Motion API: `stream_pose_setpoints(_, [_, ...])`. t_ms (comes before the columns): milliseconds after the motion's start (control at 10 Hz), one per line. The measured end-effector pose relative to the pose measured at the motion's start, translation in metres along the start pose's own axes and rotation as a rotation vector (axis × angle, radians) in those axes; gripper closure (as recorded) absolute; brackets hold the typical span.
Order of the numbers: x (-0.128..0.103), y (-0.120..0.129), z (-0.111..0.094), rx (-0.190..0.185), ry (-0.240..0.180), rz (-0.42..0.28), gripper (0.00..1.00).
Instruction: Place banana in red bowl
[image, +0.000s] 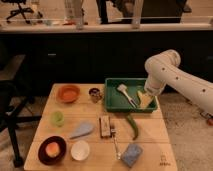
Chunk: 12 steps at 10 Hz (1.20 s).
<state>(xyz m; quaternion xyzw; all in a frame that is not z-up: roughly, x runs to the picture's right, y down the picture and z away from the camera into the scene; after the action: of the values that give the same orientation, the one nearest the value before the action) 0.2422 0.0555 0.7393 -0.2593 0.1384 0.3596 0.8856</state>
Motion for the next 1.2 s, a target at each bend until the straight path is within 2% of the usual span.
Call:
stream_pose_setpoints(200, [-0.001, 0.001, 0.000, -0.001, -0.003, 0.001, 0.20])
stream_pose_setpoints(300, [-0.001, -0.001, 0.002, -0.011, -0.018, 0.018, 0.20])
stream_pose_setpoints(500, [-0.005, -0.005, 0.010, -0.044, -0.065, 0.108, 0.20])
stream_pose_setpoints(800, [-0.021, -0.009, 0.020, -0.066, -0.106, 0.190, 0.20])
stream_pose_setpoints(900, [-0.027, -0.013, 0.026, -0.076, -0.124, 0.241, 0.20])
stream_pose_setpoints(1100, [-0.037, -0.017, 0.033, -0.084, -0.133, 0.305, 0.20])
stream_pose_setpoints(1200, [-0.063, -0.032, 0.054, -0.090, -0.122, 0.395, 0.20])
